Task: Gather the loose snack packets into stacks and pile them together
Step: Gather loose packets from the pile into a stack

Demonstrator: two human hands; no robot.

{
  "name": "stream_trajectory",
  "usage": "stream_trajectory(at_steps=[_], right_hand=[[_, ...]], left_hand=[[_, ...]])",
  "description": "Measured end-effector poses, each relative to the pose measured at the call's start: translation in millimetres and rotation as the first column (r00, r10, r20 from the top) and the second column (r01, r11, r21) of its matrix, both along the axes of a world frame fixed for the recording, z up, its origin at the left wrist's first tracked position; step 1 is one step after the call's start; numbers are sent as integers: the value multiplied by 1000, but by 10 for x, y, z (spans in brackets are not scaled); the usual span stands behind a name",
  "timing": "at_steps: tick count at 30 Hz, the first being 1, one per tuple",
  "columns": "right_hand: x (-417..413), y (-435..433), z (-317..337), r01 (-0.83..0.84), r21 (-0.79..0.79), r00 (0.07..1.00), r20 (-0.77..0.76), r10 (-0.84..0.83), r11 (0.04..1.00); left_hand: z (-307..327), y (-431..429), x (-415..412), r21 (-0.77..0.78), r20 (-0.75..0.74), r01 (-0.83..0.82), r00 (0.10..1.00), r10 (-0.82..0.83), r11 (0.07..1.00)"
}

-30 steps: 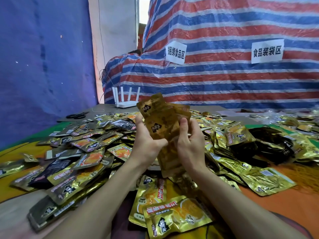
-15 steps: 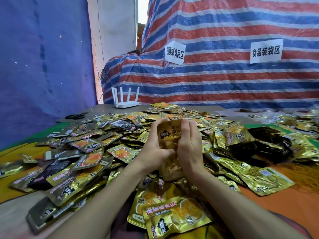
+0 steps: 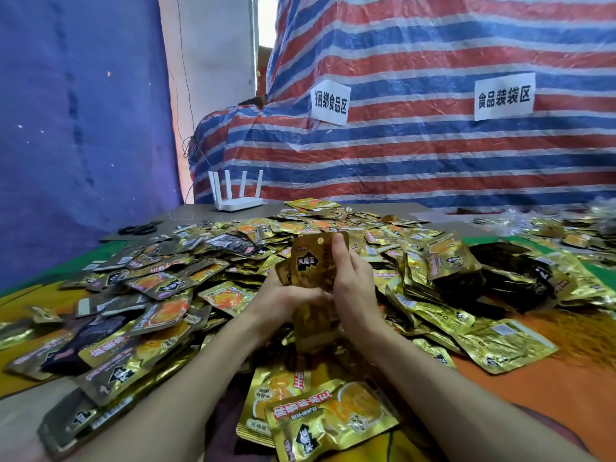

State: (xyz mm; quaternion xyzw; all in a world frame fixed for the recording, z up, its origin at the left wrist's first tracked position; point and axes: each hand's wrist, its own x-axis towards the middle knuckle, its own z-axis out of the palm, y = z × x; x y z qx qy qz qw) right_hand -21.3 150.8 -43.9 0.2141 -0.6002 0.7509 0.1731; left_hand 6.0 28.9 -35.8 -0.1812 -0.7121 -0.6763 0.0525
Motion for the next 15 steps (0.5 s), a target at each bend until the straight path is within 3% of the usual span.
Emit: stream_trajectory(at_steps=[4, 7, 11, 15], right_hand=[[8, -2, 15, -24, 13, 996, 83, 23, 1000], [30, 22, 47, -11, 50, 999, 45, 9, 999], [66, 61, 97, 207, 177, 976, -113, -189, 962], [133, 117, 190, 339, 315, 939, -172, -298, 886]], left_hand=[[-4, 73, 64, -9, -53, 2, 999, -3, 1000], [12, 143, 72, 40, -110, -66, 991, 70, 997], [79, 177, 54, 112, -182, -141, 970, 160, 984], [34, 183, 55, 36, -215, -150, 964, 154, 988]])
